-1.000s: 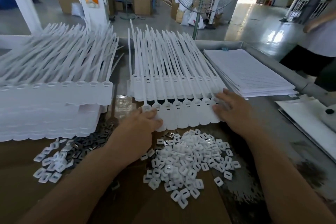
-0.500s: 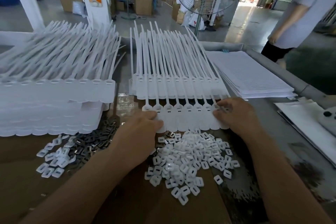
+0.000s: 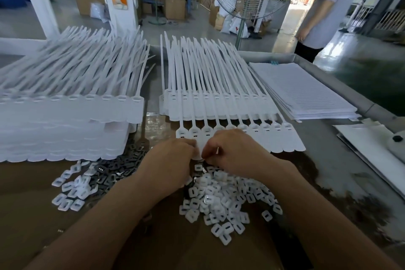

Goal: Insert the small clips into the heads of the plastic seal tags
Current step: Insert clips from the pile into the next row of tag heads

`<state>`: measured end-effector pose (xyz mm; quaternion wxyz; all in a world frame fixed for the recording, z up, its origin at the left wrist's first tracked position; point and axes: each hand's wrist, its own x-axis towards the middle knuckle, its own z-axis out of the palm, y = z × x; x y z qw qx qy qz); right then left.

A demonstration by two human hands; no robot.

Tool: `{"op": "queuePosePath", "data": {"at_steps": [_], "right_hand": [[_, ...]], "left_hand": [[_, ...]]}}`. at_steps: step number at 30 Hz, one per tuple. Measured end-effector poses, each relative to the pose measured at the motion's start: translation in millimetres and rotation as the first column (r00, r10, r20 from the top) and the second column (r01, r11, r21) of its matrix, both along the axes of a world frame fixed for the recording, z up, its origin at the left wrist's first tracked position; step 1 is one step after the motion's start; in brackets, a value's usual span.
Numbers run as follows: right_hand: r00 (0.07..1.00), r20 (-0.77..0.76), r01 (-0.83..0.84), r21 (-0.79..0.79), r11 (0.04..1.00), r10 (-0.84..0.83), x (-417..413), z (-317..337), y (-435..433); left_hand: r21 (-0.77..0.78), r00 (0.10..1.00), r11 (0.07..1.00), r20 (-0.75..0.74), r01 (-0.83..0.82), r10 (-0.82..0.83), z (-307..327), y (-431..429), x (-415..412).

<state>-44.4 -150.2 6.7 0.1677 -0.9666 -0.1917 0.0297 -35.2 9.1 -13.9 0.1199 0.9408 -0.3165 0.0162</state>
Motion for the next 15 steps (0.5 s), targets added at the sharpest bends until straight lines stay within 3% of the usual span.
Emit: {"op": "queuePosePath", "data": {"at_steps": [9, 15], "right_hand": [[0.997, -0.047, 0.053, -0.021, 0.998, -0.054, 3.0, 0.2, 3.6], [0.987, -0.127, 0.126, 0.192, 0.973, -0.102, 0.9, 0.4, -2.7]], "left_hand": [[0.002, 1.0, 1.0, 0.019, -0.004, 0.004, -0.9, -0.9, 0.0], [-0.01, 0.999, 1.0, 0.04, 0.007, -0.007, -3.9, 1.1, -1.6]]}}
